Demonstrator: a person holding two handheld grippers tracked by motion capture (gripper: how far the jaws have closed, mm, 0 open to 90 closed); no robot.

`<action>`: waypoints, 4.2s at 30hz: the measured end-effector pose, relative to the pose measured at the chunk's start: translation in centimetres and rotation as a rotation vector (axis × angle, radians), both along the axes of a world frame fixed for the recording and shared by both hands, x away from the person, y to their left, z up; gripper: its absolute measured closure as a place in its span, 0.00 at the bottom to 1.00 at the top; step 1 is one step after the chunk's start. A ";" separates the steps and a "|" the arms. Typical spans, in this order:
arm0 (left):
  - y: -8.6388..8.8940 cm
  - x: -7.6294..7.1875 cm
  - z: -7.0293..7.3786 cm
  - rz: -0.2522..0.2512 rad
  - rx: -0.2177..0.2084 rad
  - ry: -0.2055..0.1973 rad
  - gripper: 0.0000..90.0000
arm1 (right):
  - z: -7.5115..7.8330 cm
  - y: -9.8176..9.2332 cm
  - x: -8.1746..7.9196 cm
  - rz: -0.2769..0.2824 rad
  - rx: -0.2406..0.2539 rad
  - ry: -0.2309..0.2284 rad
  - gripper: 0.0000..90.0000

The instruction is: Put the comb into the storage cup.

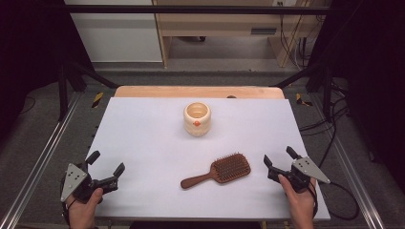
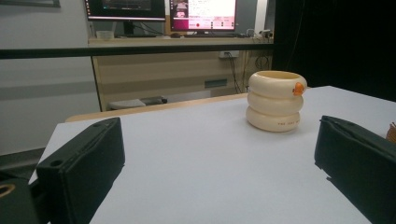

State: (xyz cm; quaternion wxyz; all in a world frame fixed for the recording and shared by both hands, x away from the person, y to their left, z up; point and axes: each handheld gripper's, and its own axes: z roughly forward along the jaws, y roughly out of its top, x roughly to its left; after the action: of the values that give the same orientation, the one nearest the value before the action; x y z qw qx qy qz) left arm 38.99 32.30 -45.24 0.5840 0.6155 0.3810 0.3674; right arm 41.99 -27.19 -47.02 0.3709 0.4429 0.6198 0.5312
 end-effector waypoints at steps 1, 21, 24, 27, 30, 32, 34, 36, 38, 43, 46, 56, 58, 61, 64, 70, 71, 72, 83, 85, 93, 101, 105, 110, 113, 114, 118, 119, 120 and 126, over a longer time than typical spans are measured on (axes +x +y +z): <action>0.0 0.0 0.0 0.000 0.000 0.002 0.02 | 0.0 0.0 0.0 -0.003 -0.003 0.001 0.10; -0.3 0.1 -0.2 0.001 0.003 0.020 0.02 | 0.0 0.9 0.1 -0.024 -0.040 0.062 0.28; -0.4 0.1 -0.2 0.000 0.008 0.021 0.02 | 0.6 0.8 0.0 -0.030 -0.055 0.101 0.41; -0.4 0.1 -0.2 0.000 0.010 0.023 0.02 | 0.9 0.8 -0.1 -0.034 -0.069 0.118 0.50; -0.5 0.1 -0.2 -0.002 0.012 0.023 0.02 | 1.1 1.0 -0.1 -0.022 -0.090 0.133 0.65; -0.6 0.1 -0.2 -0.004 0.014 0.023 0.02 | 1.1 1.2 0.0 -0.014 -0.101 0.137 0.70; -0.6 0.1 -0.3 -0.005 0.013 0.024 0.02 | 1.1 1.5 0.0 -0.010 -0.116 0.140 0.75; -0.6 0.2 -0.3 -0.006 0.016 0.026 0.02 | 1.1 1.6 0.0 -0.006 -0.120 0.140 0.77; -0.6 0.2 -0.3 -0.006 0.018 0.027 0.02 | 1.1 1.8 0.0 -0.003 -0.131 0.135 0.82; -0.7 0.2 -0.3 -0.006 0.021 0.029 0.02 | 1.2 2.5 0.2 0.012 -0.144 0.183 0.90; -0.8 0.2 -0.4 -0.009 0.022 0.032 0.02 | 1.1 3.0 0.5 0.019 -0.161 0.225 0.95; -0.7 0.2 -0.4 -0.009 0.028 0.033 0.02 | 0.4 4.3 1.9 0.062 -0.189 0.362 1.00; -0.6 0.2 -0.4 -0.003 0.017 0.033 0.02 | 0.4 4.6 2.4 0.075 -0.190 0.392 1.00; -0.4 0.2 -0.5 0.004 0.010 0.038 0.02 | 0.5 4.8 3.2 0.095 -0.200 0.435 1.00; -0.5 0.2 -0.6 0.005 0.013 0.041 0.03 | 0.6 5.0 4.2 0.116 -0.210 0.498 1.00; -0.6 0.2 -0.7 0.004 0.021 0.046 0.03 | 0.0 5.4 4.6 0.116 -0.192 0.547 1.00; -0.6 0.2 -0.7 0.003 0.022 0.046 0.03 | 0.0 5.5 4.6 0.119 -0.198 0.548 1.00; -0.7 0.3 -0.7 0.002 0.024 0.046 0.03 | -0.1 5.6 4.5 0.117 -0.199 0.551 1.00; -0.6 0.2 -0.5 0.003 0.032 0.037 0.03 | -0.5 6.2 4.5 0.133 -0.207 0.565 1.00; -0.5 0.1 -0.4 0.009 0.027 0.033 0.03 | -0.6 6.2 4.5 0.133 -0.211 0.569 1.00; -0.6 0.1 -0.5 0.006 0.036 0.035 0.03 | -0.5 6.5 4.4 0.140 -0.198 0.573 1.00; -0.7 0.1 -0.5 0.002 0.035 0.034 0.03 | -0.5 8.6 4.0 0.174 -0.210 0.579 1.00; -0.8 0.1 -0.4 -0.001 0.036 0.034 0.03 | -0.5 9.9 4.0 0.192 -0.223 0.576 1.00; -0.8 0.1 -0.4 -0.002 0.036 0.033 0.03 | -0.5 11.9 4.0 0.214 -0.233 0.572 1.00; -0.8 0.1 -0.5 -0.001 0.036 0.036 0.03 | -0.5 12.4 4.0 0.221 -0.234 0.569 1.00; -0.8 0.1 -0.5 0.000 0.036 0.036 0.03 | -0.5 12.7 3.9 0.224 -0.235 0.569 1.00; -0.8 0.1 -0.5 0.003 0.038 0.036 0.03 | -0.5 13.6 3.8 0.236 -0.240 0.564 1.00; -0.7 0.1 -0.5 0.003 0.038 0.036 0.03 | -0.5 13.8 3.8 0.237 -0.240 0.564 1.00; -0.7 0.1 -0.5 0.004 0.038 0.036 0.03 | -0.6 14.0 3.7 0.240 -0.238 0.564 1.00; -0.7 0.1 -0.5 0.009 0.042 0.035 0.03 | -0.5 15.2 3.5 0.254 -0.247 0.562 1.00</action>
State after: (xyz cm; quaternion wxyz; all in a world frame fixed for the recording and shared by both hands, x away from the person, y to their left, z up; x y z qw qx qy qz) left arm 39.04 31.59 -45.72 0.5626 0.6321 0.3862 0.3670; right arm 45.51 -12.01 -47.56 0.1673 0.4427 0.8080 0.3511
